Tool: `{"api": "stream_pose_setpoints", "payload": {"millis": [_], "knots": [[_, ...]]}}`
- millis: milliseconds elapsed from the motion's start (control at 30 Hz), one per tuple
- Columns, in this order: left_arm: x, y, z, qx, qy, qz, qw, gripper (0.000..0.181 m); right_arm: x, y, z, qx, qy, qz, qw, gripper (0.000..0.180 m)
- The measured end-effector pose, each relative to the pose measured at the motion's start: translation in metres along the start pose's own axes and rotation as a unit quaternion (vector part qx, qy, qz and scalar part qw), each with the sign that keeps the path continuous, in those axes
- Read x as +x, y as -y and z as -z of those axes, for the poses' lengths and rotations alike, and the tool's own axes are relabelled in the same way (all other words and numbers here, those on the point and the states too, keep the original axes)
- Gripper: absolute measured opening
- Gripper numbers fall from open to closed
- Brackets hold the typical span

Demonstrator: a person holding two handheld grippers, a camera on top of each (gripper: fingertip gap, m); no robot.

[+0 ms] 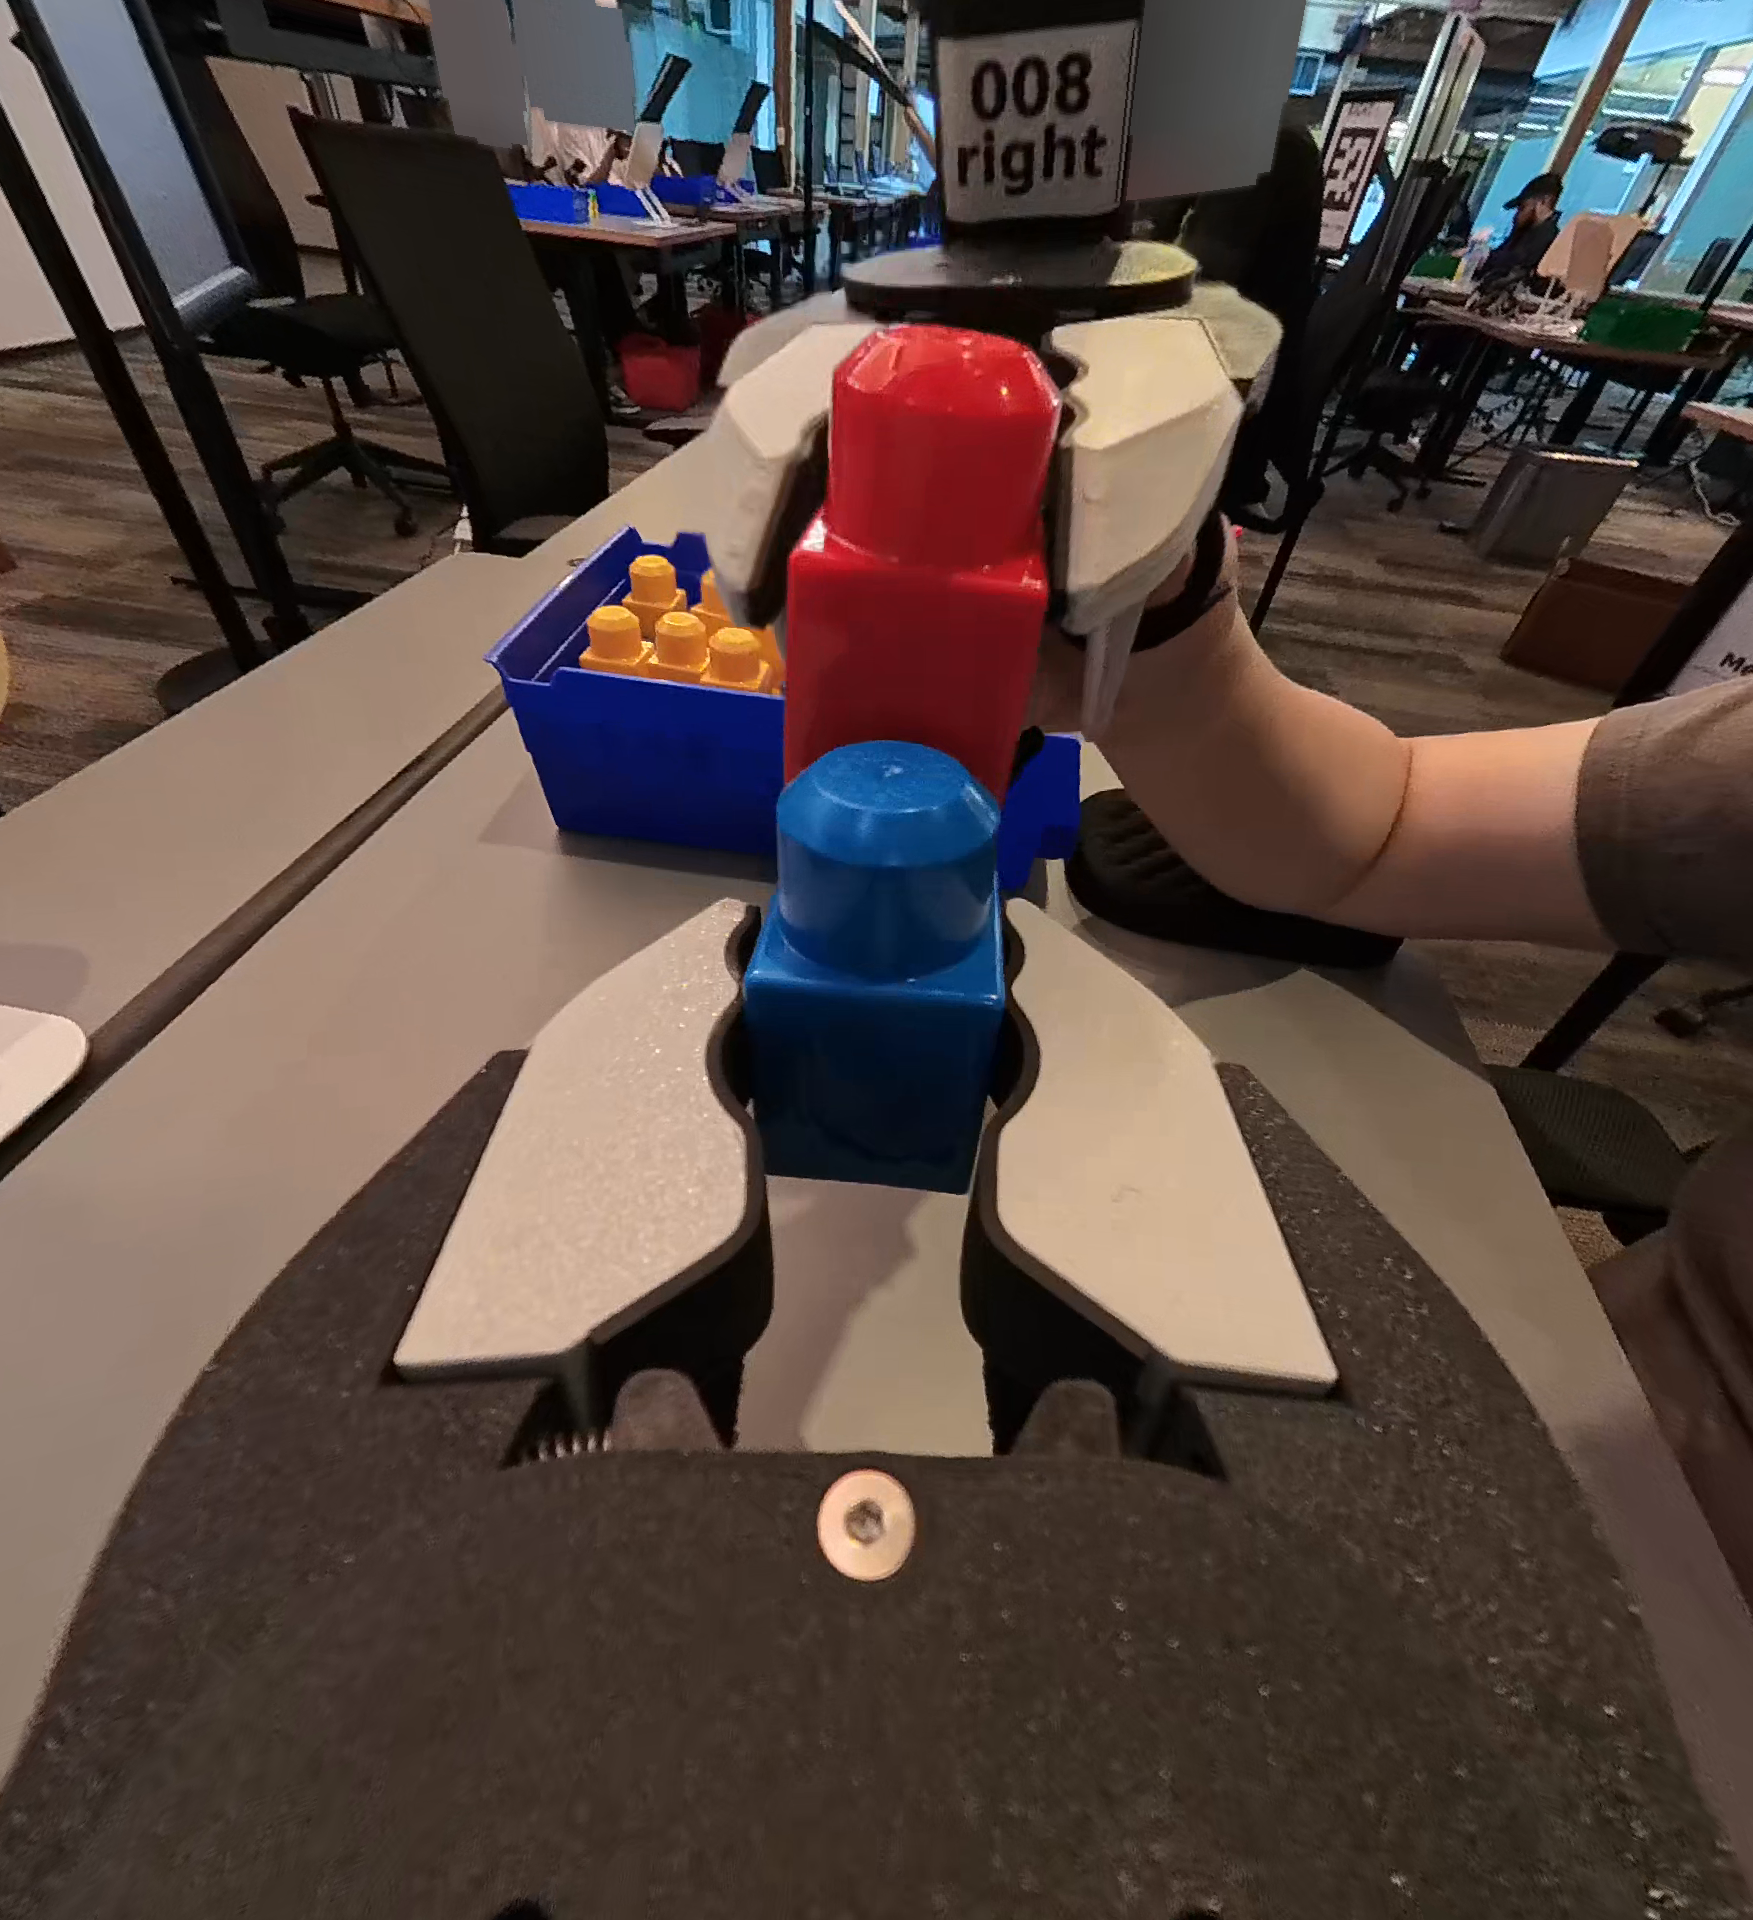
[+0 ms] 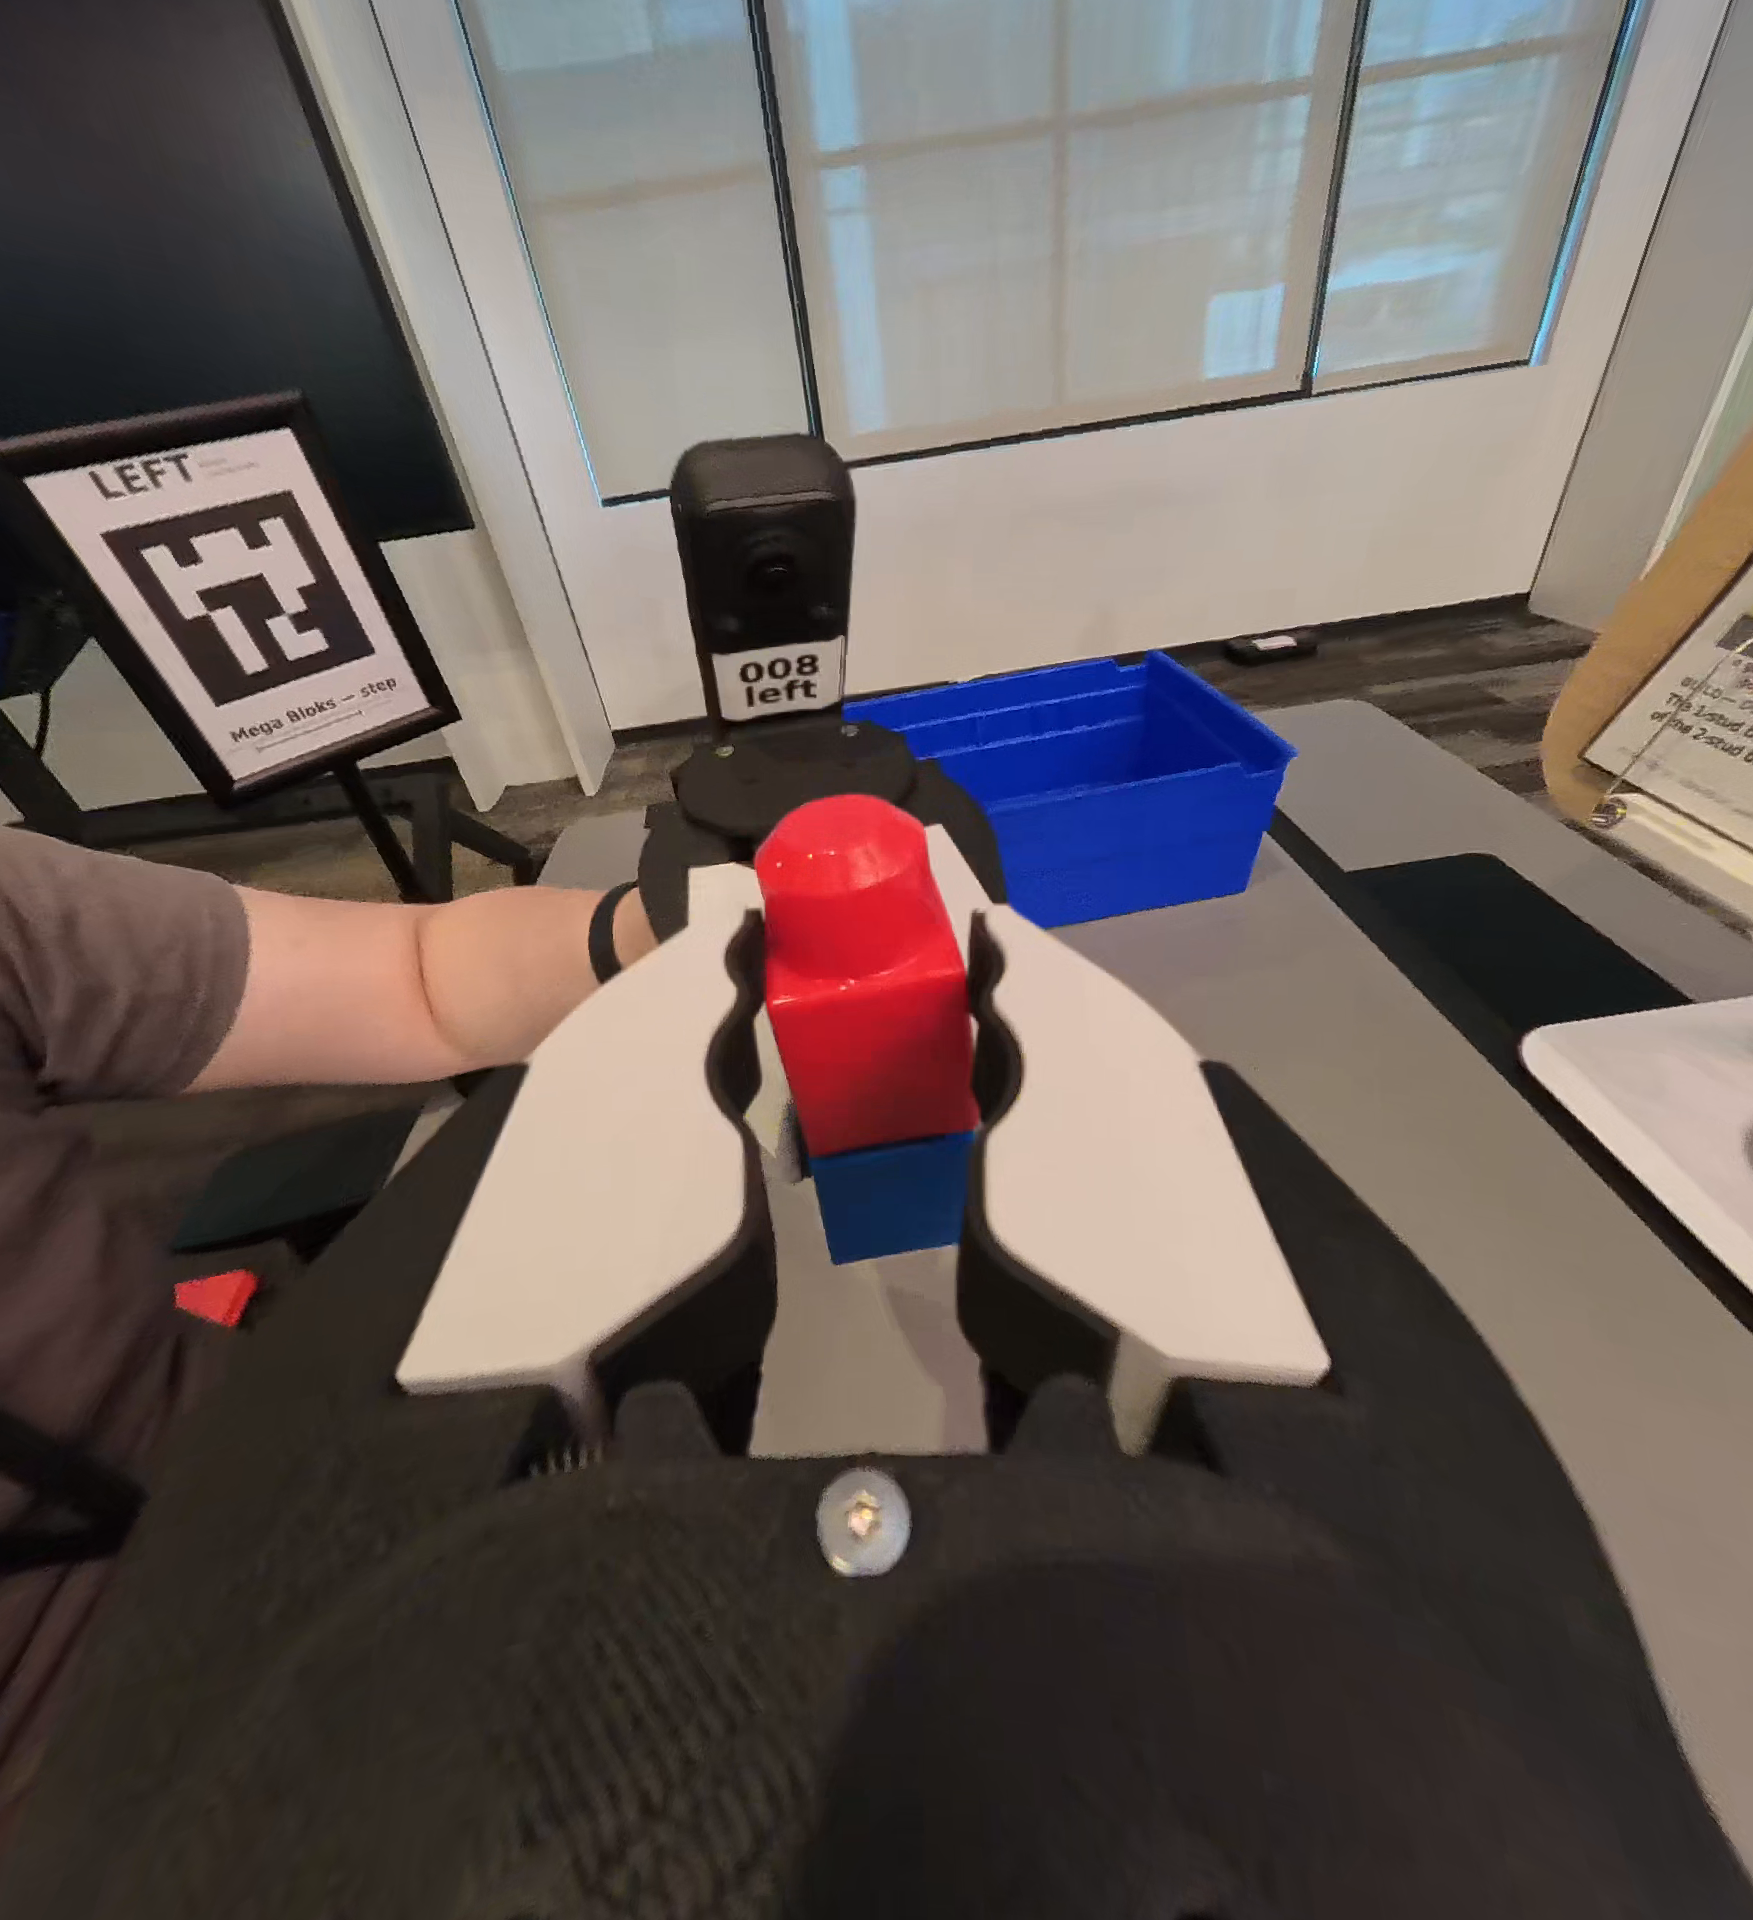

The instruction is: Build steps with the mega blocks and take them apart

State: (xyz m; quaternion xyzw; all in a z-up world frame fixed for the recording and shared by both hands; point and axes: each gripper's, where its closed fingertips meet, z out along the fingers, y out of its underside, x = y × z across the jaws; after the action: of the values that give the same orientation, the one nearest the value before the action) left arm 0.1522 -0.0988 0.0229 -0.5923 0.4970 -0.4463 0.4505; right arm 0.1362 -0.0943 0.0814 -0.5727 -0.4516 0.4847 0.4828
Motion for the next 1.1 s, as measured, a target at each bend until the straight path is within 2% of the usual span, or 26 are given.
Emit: {"api": "stream_pose_setpoints", "payload": {"millis": [133,433,567,767,1100], "knots": [[0.003,0.004,-0.002,0.019,-0.011,0.017,1.000,0.041,-0.002,0.003,0.001,0.010,0.000,0.003,1.000,0.037],[-0.002,0.018,0.010,0.068,-0.018,0.058,0.996,0.041,0.008,0.006,0.000,0.084,0.014,-0.077,0.993,0.038],[-0.005,0.015,0.013,0.052,-0.011,0.049,0.997,0.041,0.010,0.005,-0.003,0.115,0.017,-0.096,0.989,0.038],[-0.005,0.004,0.006,0.013,-0.016,0.053,0.998,0.041,0.012,0.002,-0.004,0.094,0.006,-0.090,0.991,0.038],[-0.010,-0.010,-0.008,0.009,-0.016,0.097,0.995,0.047,0.017,-0.004,-0.006,0.083,-0.008,-0.086,0.993,0.037]]}}
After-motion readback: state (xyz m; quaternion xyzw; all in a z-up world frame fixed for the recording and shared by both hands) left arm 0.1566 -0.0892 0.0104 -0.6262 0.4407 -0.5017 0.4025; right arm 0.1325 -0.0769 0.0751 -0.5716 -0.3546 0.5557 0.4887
